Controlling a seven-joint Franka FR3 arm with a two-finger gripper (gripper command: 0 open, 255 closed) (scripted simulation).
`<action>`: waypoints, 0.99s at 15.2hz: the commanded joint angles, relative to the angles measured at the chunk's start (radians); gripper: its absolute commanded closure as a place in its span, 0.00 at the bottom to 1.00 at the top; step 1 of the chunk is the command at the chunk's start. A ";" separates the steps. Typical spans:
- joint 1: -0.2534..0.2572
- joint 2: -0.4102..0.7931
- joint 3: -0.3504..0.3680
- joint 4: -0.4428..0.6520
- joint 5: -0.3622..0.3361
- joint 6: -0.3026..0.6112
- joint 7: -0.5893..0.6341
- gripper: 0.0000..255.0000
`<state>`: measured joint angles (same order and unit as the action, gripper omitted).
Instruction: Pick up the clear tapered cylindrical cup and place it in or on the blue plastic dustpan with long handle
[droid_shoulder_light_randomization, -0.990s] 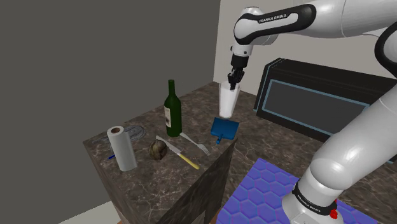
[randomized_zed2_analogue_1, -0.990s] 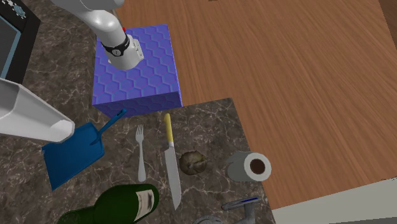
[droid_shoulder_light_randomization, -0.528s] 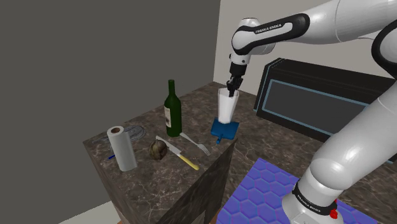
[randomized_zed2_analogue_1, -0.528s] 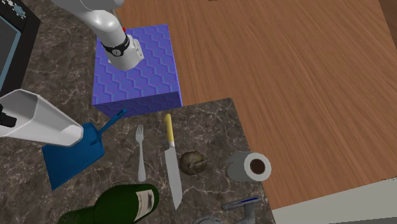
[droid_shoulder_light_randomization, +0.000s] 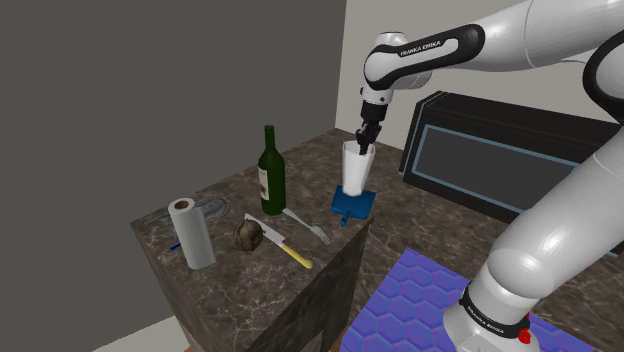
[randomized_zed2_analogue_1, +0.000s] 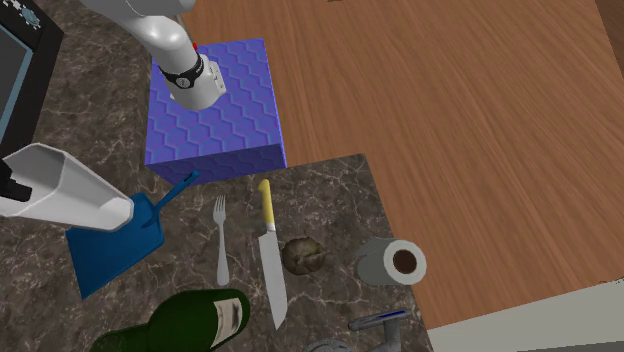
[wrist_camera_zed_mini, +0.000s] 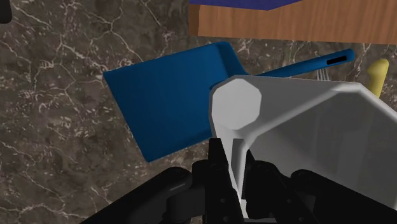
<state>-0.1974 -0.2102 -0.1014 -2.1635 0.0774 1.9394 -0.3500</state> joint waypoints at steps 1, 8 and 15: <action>0.000 0.000 0.000 0.000 0.000 0.000 0.000 0.00; -0.002 -0.010 -0.002 0.057 -0.003 -0.067 0.002 0.00; -0.004 -0.015 -0.004 0.113 -0.006 -0.127 0.003 0.00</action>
<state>-0.2011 -0.2255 -0.1058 -2.0525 0.0718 1.8136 -0.3470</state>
